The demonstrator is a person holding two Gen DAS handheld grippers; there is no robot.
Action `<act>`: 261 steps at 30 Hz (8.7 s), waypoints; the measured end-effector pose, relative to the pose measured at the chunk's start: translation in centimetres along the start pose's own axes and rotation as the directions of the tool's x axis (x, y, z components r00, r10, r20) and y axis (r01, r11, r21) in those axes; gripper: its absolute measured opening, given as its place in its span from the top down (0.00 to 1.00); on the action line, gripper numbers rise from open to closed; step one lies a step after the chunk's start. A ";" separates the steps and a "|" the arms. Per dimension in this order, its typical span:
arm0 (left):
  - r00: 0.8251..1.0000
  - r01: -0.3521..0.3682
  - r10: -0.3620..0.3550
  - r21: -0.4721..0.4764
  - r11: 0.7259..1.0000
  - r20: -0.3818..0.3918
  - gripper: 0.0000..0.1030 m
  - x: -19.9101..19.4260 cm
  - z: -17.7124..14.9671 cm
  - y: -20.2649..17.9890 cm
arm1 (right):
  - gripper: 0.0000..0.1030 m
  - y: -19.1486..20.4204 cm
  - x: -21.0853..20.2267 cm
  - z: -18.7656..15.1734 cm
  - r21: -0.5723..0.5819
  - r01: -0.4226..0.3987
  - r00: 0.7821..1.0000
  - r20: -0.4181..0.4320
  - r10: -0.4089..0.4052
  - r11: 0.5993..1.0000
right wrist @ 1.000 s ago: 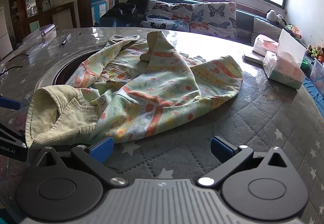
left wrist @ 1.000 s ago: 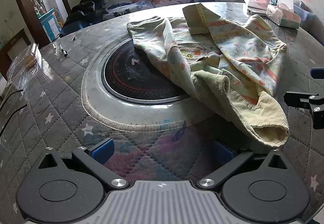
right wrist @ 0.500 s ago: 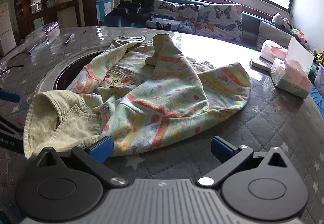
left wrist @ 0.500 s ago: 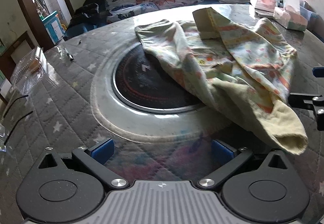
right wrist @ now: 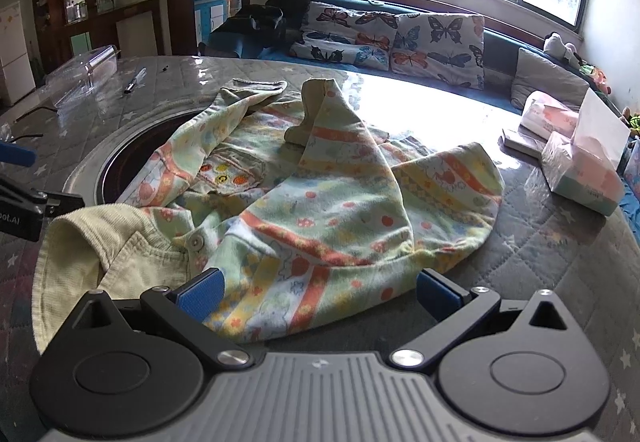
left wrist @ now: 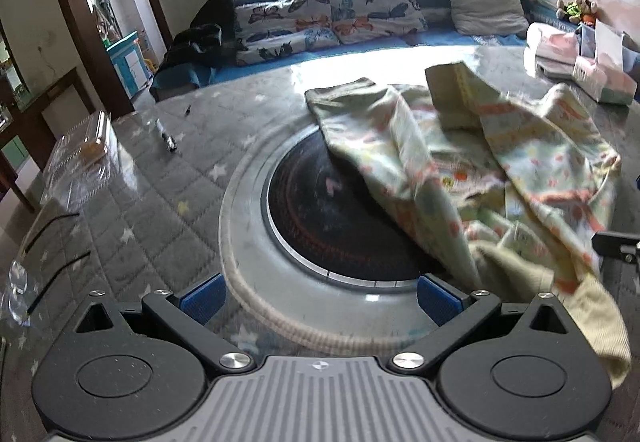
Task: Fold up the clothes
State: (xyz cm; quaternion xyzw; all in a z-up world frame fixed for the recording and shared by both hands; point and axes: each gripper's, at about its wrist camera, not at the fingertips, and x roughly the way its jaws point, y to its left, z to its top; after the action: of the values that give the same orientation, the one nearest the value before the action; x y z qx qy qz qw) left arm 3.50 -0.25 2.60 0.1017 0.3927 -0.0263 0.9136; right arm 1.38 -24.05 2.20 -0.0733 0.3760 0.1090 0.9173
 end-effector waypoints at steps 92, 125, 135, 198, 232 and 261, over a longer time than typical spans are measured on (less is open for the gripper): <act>0.996 0.086 -0.088 -0.044 0.995 -0.028 0.91 11.6 9.7 -1.1 | 0.54 -5.0 13.4 11.4 0.064 -0.122 0.991 0.066 0.118 0.990; 1.000 -0.006 0.008 -0.312 0.950 0.006 0.99 0.1 -1.2 8.4 | 0.96 -12.8 -4.2 2.1 0.311 -0.023 0.964 0.257 -0.061 0.950; 0.995 -0.055 0.026 -0.323 0.945 -0.095 0.98 -3.2 -6.4 8.7 | 0.91 -16.6 -6.7 -5.2 0.468 0.048 0.979 0.154 -0.135 0.882; 0.997 0.074 -0.076 -0.131 0.989 -0.009 0.69 9.6 5.1 2.6 | 0.86 -9.3 9.4 4.4 0.226 -0.003 1.000 0.004 0.002 0.974; 0.999 0.036 -0.034 -0.153 0.988 0.019 0.70 13.2 8.2 3.2 | 0.52 -8.9 8.5 4.8 0.140 0.046 0.999 0.005 -0.047 0.989; 0.982 0.159 -0.151 -0.066 0.985 0.118 0.11 3.2 3.0 -0.9 | 0.20 -17.4 -2.8 -8.3 0.362 0.207 0.977 -0.031 -0.210 0.909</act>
State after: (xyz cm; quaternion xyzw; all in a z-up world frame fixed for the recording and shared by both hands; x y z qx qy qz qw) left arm 7.75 -1.65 2.14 0.0347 0.3481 -0.0883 0.9326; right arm -1.72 -43.07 -0.83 0.0582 0.3757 -0.0605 0.9229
